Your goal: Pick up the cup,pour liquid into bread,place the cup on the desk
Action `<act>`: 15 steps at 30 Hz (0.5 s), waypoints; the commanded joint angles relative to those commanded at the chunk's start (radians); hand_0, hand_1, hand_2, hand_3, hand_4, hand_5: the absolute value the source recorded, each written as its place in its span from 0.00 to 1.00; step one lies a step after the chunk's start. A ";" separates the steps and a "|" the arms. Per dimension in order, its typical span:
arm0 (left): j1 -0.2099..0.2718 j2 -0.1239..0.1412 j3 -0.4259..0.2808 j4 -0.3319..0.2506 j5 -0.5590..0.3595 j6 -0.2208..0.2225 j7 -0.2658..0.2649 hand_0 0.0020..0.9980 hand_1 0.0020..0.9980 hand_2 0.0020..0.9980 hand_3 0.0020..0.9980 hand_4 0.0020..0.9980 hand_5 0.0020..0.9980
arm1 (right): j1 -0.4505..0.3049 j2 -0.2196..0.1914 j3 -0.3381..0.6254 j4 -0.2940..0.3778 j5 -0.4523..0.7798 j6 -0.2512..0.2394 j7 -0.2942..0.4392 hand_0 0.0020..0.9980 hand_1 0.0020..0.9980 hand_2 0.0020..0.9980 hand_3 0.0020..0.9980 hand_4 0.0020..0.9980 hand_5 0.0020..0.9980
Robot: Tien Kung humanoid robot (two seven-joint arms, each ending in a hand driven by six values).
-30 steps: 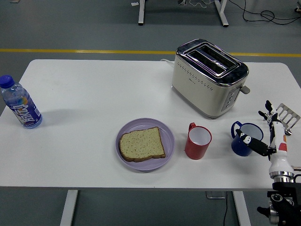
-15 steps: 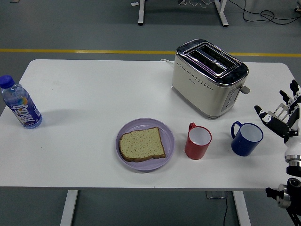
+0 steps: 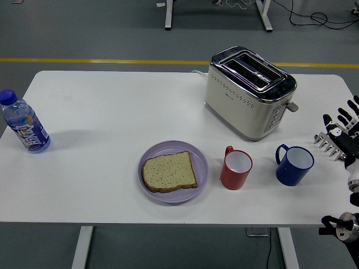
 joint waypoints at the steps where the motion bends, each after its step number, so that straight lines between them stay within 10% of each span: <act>1: 0.001 0.000 -0.001 0.000 0.003 0.000 0.001 0.68 0.69 0.70 0.55 0.25 1.00 | -0.001 0.001 0.002 -0.001 0.006 0.006 -0.002 0.75 0.68 0.73 0.74 0.81 0.11; 15: 0.014 0.001 -0.017 -0.001 0.034 -0.001 0.008 0.68 0.69 0.70 0.55 0.25 1.00 | -0.012 0.006 0.015 -0.005 0.089 0.022 0.004 0.73 0.65 0.70 0.70 0.79 0.14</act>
